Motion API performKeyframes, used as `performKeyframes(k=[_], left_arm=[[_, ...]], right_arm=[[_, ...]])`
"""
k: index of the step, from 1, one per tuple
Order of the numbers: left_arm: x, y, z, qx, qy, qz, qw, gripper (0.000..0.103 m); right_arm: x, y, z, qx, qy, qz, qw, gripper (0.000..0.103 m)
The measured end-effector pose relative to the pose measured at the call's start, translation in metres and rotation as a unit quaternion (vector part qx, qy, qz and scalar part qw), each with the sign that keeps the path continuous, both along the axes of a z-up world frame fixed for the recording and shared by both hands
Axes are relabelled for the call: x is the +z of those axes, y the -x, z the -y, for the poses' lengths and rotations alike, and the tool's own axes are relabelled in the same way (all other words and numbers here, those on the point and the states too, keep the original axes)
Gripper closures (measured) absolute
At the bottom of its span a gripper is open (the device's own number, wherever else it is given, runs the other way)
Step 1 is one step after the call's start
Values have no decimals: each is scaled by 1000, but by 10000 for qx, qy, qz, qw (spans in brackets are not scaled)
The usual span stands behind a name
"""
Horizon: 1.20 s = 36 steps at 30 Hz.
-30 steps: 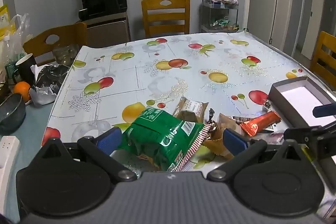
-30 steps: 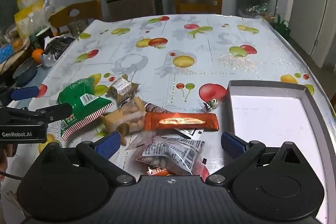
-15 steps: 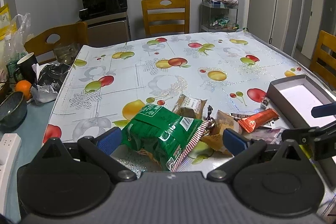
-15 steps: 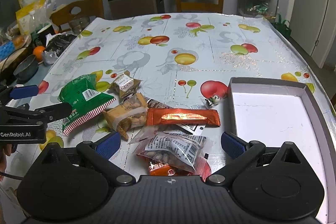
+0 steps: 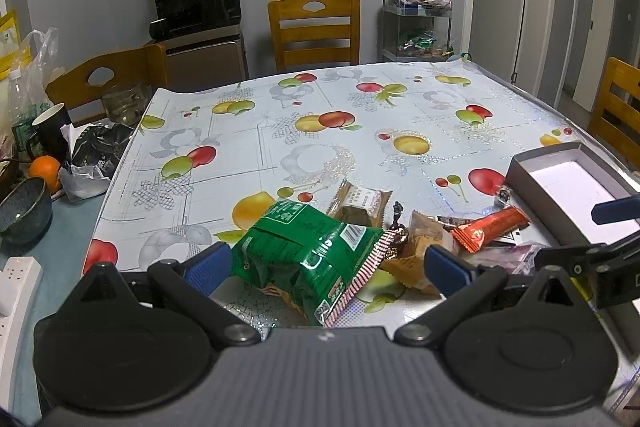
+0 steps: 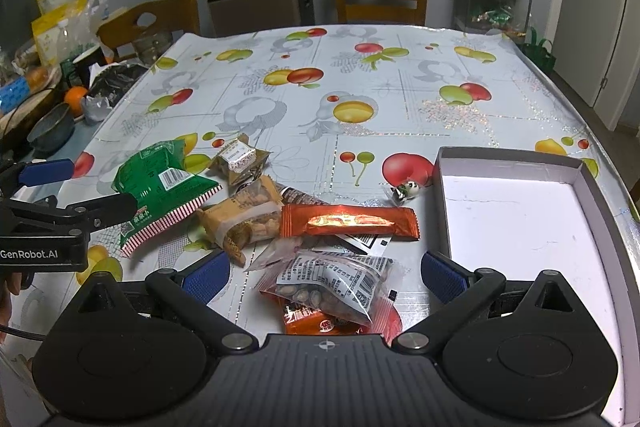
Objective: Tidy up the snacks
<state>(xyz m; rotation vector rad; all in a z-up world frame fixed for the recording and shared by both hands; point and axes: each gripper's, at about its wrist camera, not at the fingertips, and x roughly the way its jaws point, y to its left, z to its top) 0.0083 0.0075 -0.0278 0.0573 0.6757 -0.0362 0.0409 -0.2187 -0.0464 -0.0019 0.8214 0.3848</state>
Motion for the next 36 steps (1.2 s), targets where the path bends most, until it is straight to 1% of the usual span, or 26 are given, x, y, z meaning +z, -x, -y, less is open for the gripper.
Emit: performKeyframes(k=[21,26,30,33,36], left_arm=[[4,5,1,-31,-15,6,10000,0],[4,2,-5,-22,48,-46,10000,0],[0,-4,-7,-13,19,-99,9999,0],[-6,-10,-8,-86,17,-47,10000,0],[-14,-16,-11,-244,59,78,9997,0]], right_arm=[[1,1,2,129,57,36,9999,0],[-3,1,1,329,96,45,9994,0],[-9,1,1,491,62,-17,9988,0],[-16,1,1,685,97,98,9976,0],[-23,3,0,928,217,319,9949,0]])
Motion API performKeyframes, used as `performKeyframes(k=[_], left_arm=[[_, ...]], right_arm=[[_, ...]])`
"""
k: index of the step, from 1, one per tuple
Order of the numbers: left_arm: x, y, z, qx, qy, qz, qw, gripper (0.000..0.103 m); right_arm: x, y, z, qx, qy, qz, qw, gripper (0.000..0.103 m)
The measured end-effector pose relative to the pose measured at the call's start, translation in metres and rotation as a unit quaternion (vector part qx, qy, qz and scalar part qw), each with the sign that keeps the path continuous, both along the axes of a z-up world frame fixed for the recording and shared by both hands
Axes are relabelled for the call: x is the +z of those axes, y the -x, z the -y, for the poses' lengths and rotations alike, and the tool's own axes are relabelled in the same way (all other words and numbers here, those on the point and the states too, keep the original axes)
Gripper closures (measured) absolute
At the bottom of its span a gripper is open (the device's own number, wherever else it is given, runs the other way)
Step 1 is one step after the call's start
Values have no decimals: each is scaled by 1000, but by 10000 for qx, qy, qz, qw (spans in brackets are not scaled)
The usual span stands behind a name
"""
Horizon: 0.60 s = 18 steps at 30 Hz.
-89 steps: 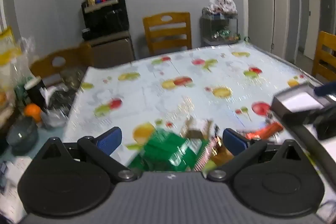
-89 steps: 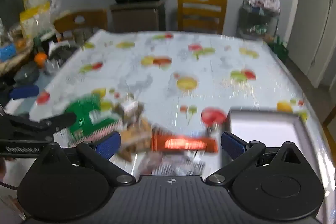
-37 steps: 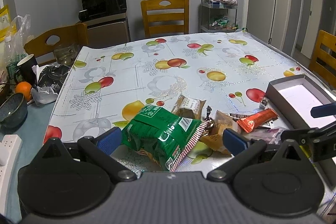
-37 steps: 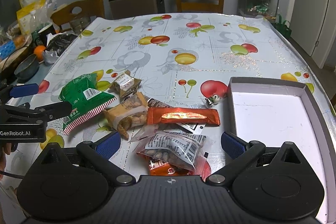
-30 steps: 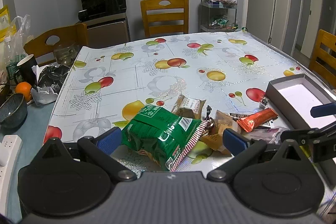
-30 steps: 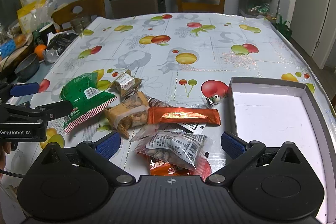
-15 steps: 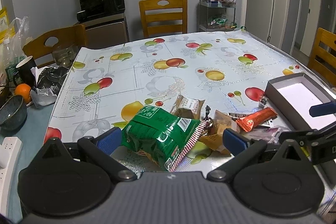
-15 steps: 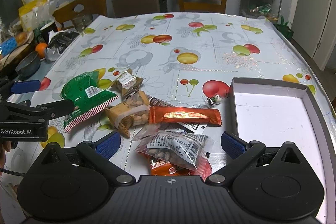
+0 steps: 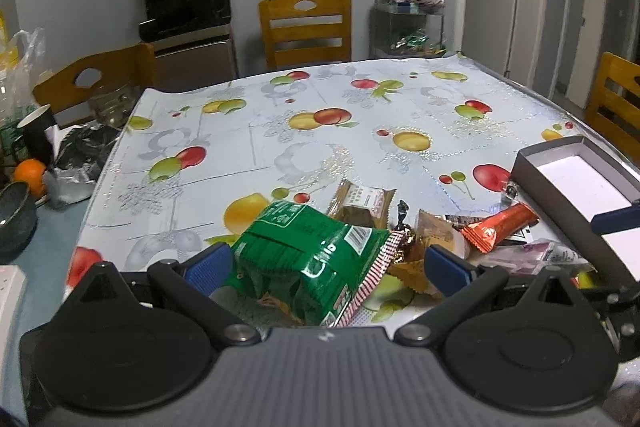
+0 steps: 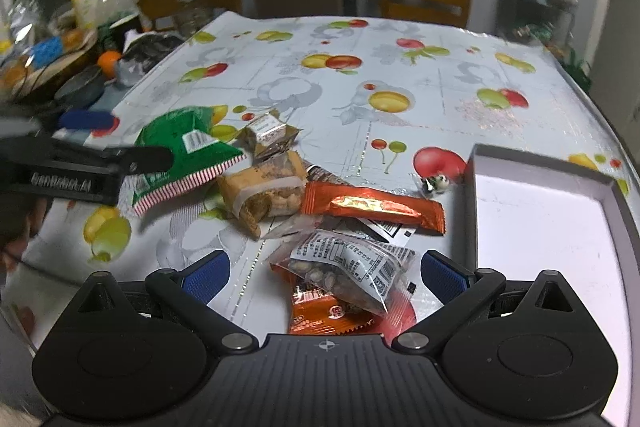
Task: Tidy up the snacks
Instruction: 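Grasp the green snack bag with the left gripper while the right grasps the clear nut bag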
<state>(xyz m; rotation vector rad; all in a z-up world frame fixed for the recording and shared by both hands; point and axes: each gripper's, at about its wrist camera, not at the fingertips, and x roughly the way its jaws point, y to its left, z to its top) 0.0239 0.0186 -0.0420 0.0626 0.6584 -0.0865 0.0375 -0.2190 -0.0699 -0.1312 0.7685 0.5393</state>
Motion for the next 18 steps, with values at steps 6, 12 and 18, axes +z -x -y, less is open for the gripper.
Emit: performKeyframes(k=[6,12,18], left_arm=[[-15,-10,6,-220,-361,473,9980,0],[-30,-34,12,-378,-583,406,9968,0],[-46,-46,13,-218,-609,315,9974,0]], right_arm=[[-11,1,-5,366,210,357,9985,3],[-21,-10,-5,327,192,178,9991,15],[-30,-16,-4,223,177,214,9994,27]])
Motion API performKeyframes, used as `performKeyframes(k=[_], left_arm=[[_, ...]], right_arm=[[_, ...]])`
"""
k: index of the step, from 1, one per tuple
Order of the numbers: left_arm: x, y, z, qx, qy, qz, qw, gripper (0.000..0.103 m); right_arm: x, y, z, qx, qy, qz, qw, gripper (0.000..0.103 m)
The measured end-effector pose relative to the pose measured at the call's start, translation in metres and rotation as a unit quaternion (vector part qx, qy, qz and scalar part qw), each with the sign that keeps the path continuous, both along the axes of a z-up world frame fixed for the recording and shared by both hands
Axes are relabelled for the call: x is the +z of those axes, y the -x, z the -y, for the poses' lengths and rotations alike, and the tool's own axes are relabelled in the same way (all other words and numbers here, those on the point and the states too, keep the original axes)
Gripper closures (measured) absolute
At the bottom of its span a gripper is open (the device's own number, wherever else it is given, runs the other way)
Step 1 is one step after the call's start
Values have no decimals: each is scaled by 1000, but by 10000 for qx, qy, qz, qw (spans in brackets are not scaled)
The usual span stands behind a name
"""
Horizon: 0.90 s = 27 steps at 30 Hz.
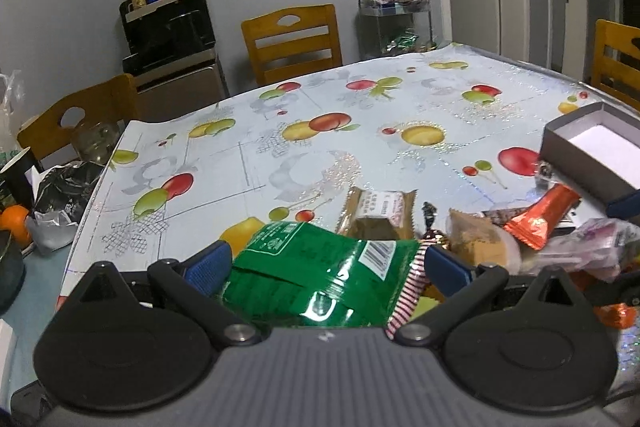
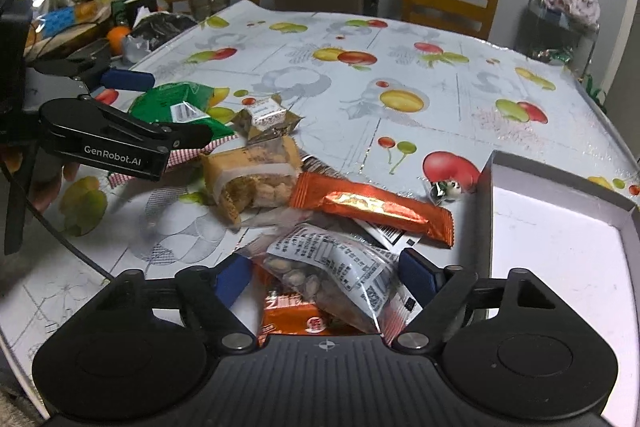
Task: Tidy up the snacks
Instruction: 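Grasp the green snack bag with the left gripper while the right grasps the clear nut bag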
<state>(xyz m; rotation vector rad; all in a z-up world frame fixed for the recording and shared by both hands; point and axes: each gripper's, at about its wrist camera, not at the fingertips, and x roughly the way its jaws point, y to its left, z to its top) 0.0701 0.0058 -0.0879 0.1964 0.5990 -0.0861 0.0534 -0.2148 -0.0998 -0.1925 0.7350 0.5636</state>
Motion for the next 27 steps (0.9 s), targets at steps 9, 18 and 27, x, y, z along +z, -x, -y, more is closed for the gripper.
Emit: performKeyframes(k=[9,18,27], left_arm=[[-3,-1,-16,144,347,-37,9993,7],[4,13,-25,211,480,64,9986,25],[19,30,-25,95,500,258,9984,67]], right_arm=[[1,4,4,-36,-31,197,9998,48],[10,8,17,-132,-400,226,9989,61],[24,11,33,-215,-830,278,9959,69]])
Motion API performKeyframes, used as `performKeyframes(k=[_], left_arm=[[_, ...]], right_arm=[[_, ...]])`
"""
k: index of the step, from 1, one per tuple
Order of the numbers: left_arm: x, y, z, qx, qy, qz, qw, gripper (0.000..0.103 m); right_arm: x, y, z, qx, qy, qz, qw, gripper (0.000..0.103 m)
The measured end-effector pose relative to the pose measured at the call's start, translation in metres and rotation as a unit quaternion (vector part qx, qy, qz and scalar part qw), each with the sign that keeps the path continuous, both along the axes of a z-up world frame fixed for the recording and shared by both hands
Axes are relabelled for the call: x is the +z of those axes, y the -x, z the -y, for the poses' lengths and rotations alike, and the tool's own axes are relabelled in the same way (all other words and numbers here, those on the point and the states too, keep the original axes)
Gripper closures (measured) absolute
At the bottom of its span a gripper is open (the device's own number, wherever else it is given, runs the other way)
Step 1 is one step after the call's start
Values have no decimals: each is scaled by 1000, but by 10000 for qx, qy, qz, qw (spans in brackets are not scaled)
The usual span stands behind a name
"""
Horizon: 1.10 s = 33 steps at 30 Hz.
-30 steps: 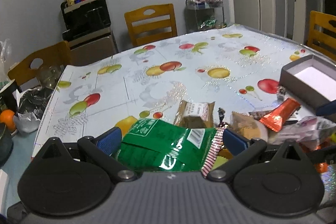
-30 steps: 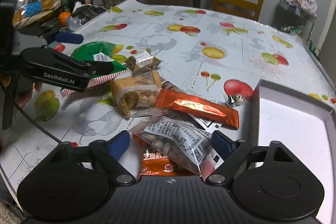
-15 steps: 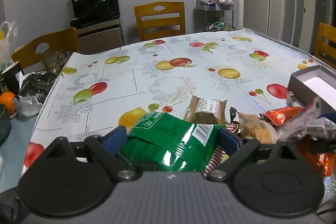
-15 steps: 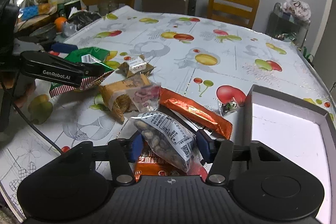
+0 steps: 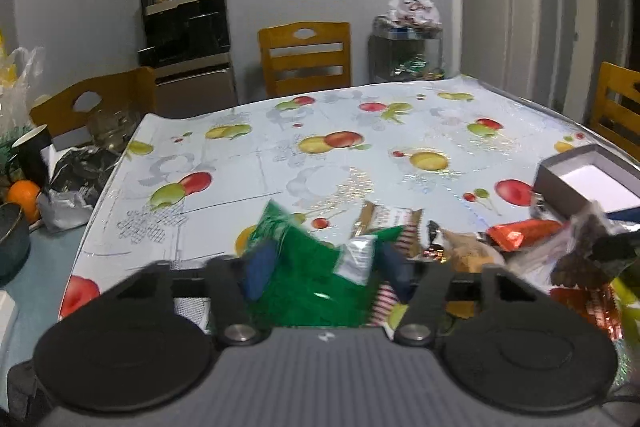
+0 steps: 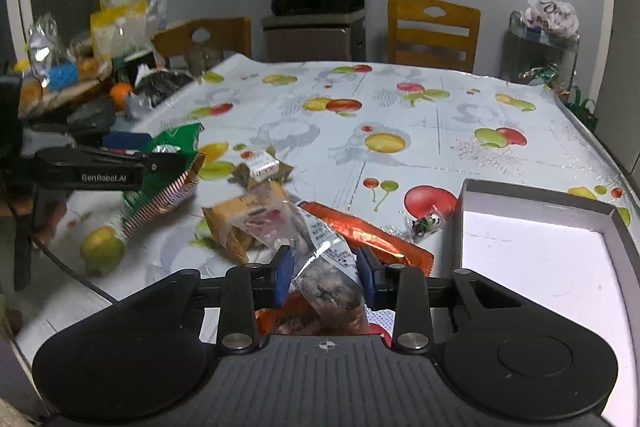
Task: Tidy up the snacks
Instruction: 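Grasp the green snack bag with the left gripper while the right grasps the clear nut bag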
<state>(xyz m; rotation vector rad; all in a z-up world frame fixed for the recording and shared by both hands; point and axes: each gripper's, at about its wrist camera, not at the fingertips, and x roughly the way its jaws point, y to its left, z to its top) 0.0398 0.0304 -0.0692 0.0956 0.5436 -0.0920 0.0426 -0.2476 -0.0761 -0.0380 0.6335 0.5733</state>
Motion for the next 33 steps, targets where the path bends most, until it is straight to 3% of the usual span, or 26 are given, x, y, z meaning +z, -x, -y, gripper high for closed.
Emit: performKeyframes(k=[1,2,7,9,11,12,13,14,15,18,23,28,30,31,33], left_arm=[[1,1,2,13,-97,30,9999,77],[2,1,4,-11,-129,9,9999,80],[-1,3,4,-59,-101,11,9999,80],[-2,4,3,-83,-100,-14,9999,71],[-3,7,4,-20,-275,64,9996,37],[-3,11,6,58,-467,189,9987,28],[-3,14,8,91,-628,332,9974,13],[-3,16,9,80,-752,429,9962,5],[-4,17,11,36,-911,509,9945,3],[-12,11,14,-53,-1234,362,9917,2],[-39,-10,11,-95,-1309,-77,9913,1],[-56,-18,9,1,-1425,-145,9897,1],[-55,-19,5,99,-1329,-110,9910,16],[-53,-19,4,155,-1323,-80,9911,29],[-45,-18,-2,149,-1089,-101,9939,33]], right_arm=[[0,-1,1,-32,-11,-23,10000,69],[0,-1,2,-47,-28,-44,10000,69],[-1,-1,2,-32,-40,-60,10000,69],[-2,-1,2,-26,-53,-104,9999,69],[-2,0,3,-15,-70,-130,9999,69],[-3,0,4,-11,-73,-141,9999,69],[-3,0,4,-9,-78,-145,9999,69],[-3,0,4,-10,-77,-135,9999,69],[-3,0,3,-5,-71,-135,9999,69],[-3,0,3,34,-93,-134,9999,69],[-4,2,2,60,-88,-111,9999,69],[-4,3,2,79,-72,-94,9999,69],[-4,2,2,58,-64,-109,9999,69],[-4,2,3,50,-72,-120,9999,69],[-4,2,4,31,-135,-153,9998,69]])
